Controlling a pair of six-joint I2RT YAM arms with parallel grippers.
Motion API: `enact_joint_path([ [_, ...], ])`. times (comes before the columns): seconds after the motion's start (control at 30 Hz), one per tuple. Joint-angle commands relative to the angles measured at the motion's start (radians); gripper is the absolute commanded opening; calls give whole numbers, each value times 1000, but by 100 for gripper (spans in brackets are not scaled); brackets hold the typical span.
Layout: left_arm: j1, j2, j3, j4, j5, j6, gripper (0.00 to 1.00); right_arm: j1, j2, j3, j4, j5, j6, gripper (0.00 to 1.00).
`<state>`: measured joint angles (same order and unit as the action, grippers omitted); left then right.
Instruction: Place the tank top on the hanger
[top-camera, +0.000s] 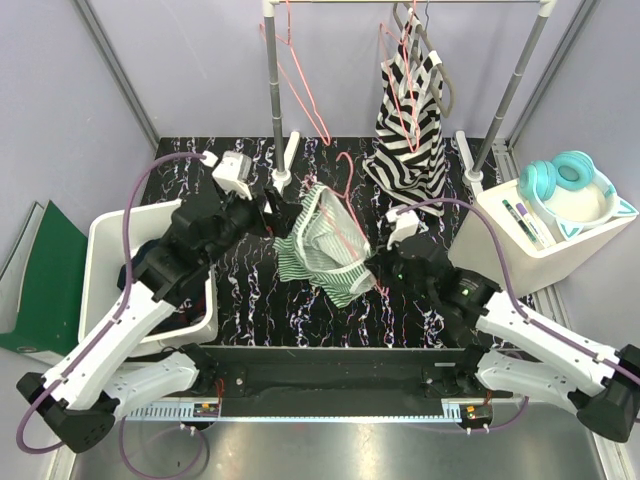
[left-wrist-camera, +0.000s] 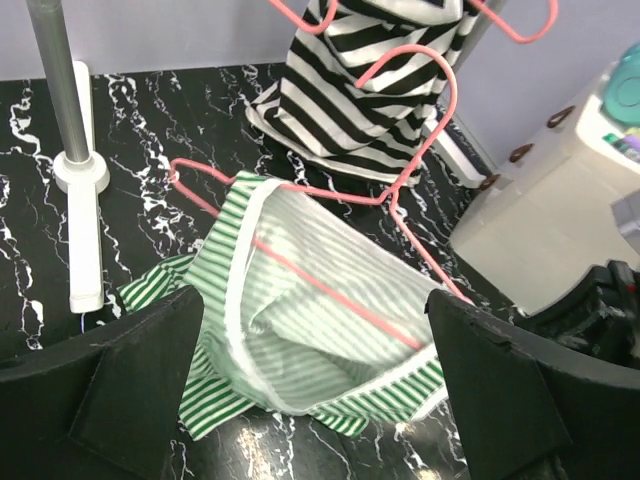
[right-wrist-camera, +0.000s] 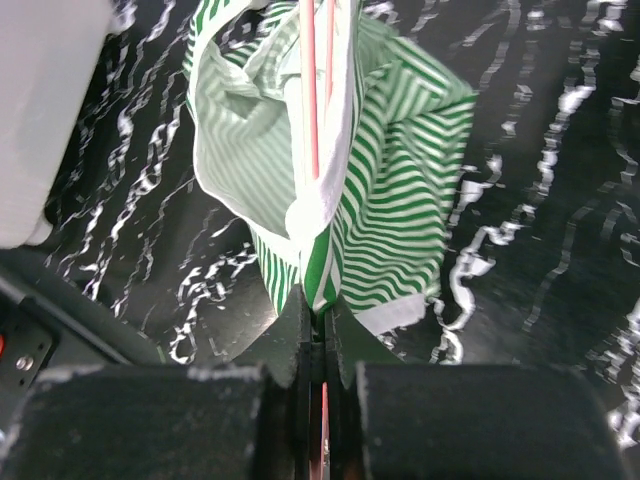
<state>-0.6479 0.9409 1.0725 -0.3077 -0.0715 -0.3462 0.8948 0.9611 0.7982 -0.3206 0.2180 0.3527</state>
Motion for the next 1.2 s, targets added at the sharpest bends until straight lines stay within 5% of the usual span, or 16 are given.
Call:
enact_joint_path([
  [0.0,-2,-27,130,-108,29,30,99,-42,-79,4,-27,60,12,0],
  [0.2,-1,-27,104,-107,-120,113,99,-72,-101,56,-83,115,-15,0],
  [0.63,8,-80,-92,10,-195,170,99,-123,-9,280,-104,218,-118,0],
  [1.17,8,-86,-97,10,-166,161,99,-283,272,699,-66,26,-242,0],
])
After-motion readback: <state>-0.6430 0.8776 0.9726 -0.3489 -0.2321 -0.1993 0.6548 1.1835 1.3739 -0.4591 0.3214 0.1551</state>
